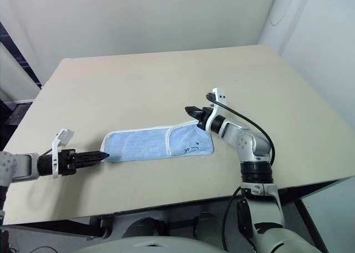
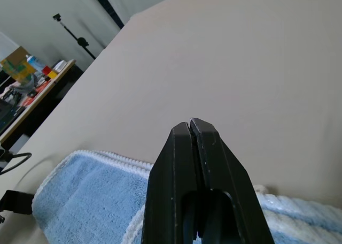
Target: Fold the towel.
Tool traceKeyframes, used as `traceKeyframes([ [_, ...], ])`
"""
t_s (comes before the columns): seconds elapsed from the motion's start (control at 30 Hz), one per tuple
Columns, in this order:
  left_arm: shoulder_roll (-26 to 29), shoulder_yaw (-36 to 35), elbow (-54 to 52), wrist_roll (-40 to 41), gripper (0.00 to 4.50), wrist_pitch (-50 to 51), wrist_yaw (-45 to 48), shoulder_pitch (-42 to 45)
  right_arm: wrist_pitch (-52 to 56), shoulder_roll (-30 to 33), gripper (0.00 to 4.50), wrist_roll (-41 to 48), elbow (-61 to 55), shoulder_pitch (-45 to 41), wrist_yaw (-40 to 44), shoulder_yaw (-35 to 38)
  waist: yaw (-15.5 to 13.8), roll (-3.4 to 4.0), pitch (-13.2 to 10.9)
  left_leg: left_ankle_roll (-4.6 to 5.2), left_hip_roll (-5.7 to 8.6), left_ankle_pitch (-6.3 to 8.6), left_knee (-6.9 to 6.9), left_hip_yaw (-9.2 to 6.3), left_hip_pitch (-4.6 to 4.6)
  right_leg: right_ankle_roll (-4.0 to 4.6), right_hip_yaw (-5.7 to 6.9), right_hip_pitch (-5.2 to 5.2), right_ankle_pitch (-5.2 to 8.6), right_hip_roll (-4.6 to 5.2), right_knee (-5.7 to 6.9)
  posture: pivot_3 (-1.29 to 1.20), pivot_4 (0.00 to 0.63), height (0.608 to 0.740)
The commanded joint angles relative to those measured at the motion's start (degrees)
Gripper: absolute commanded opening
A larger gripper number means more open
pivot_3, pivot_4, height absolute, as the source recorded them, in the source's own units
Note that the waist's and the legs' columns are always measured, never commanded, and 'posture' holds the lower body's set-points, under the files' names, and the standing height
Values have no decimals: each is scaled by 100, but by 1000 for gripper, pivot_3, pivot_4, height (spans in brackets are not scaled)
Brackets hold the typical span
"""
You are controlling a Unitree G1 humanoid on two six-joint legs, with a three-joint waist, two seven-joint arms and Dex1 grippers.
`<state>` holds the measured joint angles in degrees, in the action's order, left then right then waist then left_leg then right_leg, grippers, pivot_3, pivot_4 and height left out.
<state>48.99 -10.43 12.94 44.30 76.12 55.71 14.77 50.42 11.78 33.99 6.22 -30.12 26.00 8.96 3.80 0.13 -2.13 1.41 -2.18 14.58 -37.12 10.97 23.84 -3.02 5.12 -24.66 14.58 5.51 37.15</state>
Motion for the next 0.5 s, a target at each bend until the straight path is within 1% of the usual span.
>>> traceKeyframes([
  [0.03, -70, 296, 250, -138, 4465, 82, 33, 177, -7, 79, 0, 69, -338, 13, -65, 102, -1, 0, 0, 0, 0, 1, 1, 0, -15, 1, 0, 6, 1, 4, -4, 0, 0, 740],
  [0.17, -14, 517, 446, -197, 4465, 123, 214, 299, 109, 153, 0, 143, -495, 100, -102, 164, -3, 1, 0, 26, 3, 16, 3, 4, -25, 23, -1, 18, -9, 15, -19, 0, 0, 740],
  [0.3, -125, 571, 601, -235, 4465, 141, 252, 438, 93, 155, 0, 123, -495, 103, -199, 213, -16, 3, 1, 23, 3, 15, 13, 6, -26, 28, -2, 11, -12, 16, -18, 0, 0, 740],
  [0.4, -227, 561, 567, -249, 3915, 195, 222, 524, 90, 137, 0, 120, -540, 120, -239, 186, -51, 7, 0, 5, 3, 4, 20, 6, -25, 29, -2, 7, -11, 18, -18, 0, 0, 740],
  [0.43, -240, 558, 563, -269, 3623, 197, 221, 540, 74, 141, 0, 97, -560, 130, -251, 160, -63, 7, 0, -4, 3, -1, 20, 6, -25, 29, -2, 5, -11, 18, -19, 0, 0, 740],
  [0.5, -262, 551, 576, -303, 2866, 183, 202, 569, -17, 189, 0, -31, -600, 170, -275, 62, -67, 6, 0, -5, 3, -2, 21, 7, -23, 29, -3, 5, -11, 18, -24, 0, 0, 740],
])
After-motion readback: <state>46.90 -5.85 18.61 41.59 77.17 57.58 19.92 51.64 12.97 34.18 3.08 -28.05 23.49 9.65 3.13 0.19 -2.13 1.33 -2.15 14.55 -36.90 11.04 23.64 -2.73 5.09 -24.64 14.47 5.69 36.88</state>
